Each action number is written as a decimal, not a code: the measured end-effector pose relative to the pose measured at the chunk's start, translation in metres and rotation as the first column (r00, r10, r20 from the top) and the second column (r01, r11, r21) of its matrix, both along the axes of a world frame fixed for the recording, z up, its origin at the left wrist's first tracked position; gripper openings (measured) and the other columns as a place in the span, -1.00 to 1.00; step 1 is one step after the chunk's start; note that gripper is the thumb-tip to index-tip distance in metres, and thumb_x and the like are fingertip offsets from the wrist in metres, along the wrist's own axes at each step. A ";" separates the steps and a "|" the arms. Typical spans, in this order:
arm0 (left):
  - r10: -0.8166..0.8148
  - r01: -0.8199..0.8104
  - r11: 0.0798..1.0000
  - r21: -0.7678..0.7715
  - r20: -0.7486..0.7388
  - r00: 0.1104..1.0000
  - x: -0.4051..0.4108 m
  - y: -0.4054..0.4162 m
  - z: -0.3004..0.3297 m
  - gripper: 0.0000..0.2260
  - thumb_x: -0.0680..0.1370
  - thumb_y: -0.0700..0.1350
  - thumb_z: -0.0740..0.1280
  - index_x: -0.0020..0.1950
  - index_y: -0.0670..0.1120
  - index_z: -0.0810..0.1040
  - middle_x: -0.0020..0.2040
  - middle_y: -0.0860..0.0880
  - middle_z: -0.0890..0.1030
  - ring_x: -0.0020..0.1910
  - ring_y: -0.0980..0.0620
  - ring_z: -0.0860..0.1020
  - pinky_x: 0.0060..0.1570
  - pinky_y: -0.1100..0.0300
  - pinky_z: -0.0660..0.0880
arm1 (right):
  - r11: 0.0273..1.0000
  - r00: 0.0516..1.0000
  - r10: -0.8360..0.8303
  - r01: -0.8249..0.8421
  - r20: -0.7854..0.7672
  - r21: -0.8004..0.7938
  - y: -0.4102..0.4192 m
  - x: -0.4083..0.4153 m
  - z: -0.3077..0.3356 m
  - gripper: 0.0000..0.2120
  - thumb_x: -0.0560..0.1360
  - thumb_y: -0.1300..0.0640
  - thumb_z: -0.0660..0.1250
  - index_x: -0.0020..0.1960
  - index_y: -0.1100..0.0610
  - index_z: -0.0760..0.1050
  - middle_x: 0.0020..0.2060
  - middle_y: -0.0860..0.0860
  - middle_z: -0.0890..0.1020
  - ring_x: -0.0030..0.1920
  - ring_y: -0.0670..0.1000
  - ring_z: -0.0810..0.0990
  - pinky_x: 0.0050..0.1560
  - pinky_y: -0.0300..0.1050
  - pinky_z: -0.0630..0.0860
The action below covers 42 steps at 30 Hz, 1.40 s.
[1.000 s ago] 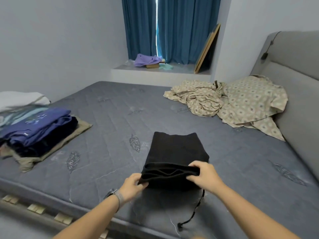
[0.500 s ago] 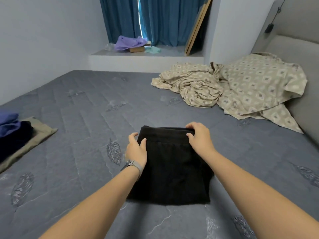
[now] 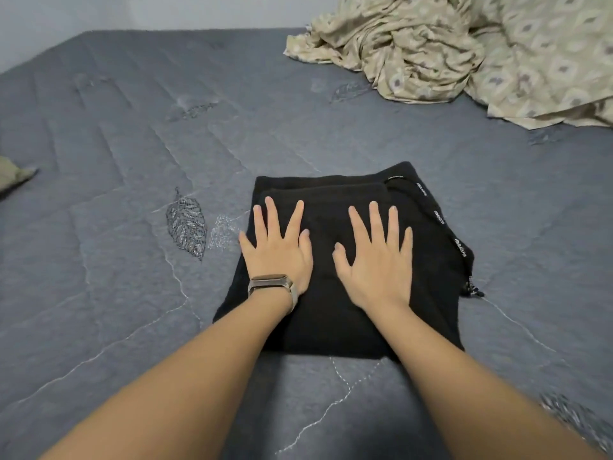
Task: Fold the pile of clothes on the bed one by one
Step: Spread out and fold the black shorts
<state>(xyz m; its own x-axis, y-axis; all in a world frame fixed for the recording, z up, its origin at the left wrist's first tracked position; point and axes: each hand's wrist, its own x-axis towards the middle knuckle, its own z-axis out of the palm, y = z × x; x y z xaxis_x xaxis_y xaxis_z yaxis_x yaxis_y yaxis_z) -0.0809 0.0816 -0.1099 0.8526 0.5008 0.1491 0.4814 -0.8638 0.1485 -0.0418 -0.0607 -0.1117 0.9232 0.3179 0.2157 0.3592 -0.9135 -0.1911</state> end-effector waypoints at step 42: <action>0.530 -0.236 -0.194 -0.952 -0.304 0.792 -0.169 0.073 0.258 -0.68 0.48 -0.11 0.40 0.23 -0.14 0.56 0.03 -0.12 0.68 0.04 -0.13 0.61 0.13 0.02 0.45 | 0.618 0.134 0.445 0.670 -0.886 0.412 -0.011 -0.059 0.240 -0.74 0.44 0.04 0.47 0.11 -0.02 0.57 -0.05 -0.08 0.71 0.03 -0.02 0.67 0.11 -0.06 0.57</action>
<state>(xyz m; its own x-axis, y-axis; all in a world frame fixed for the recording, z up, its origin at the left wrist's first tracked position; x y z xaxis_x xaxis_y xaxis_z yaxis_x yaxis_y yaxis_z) -0.2501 0.1549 0.1485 0.4730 0.4774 -0.7405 0.5012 0.5454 0.6718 -0.1009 -0.0713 0.1283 0.4944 0.4671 -0.7331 -0.7031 -0.2811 -0.6532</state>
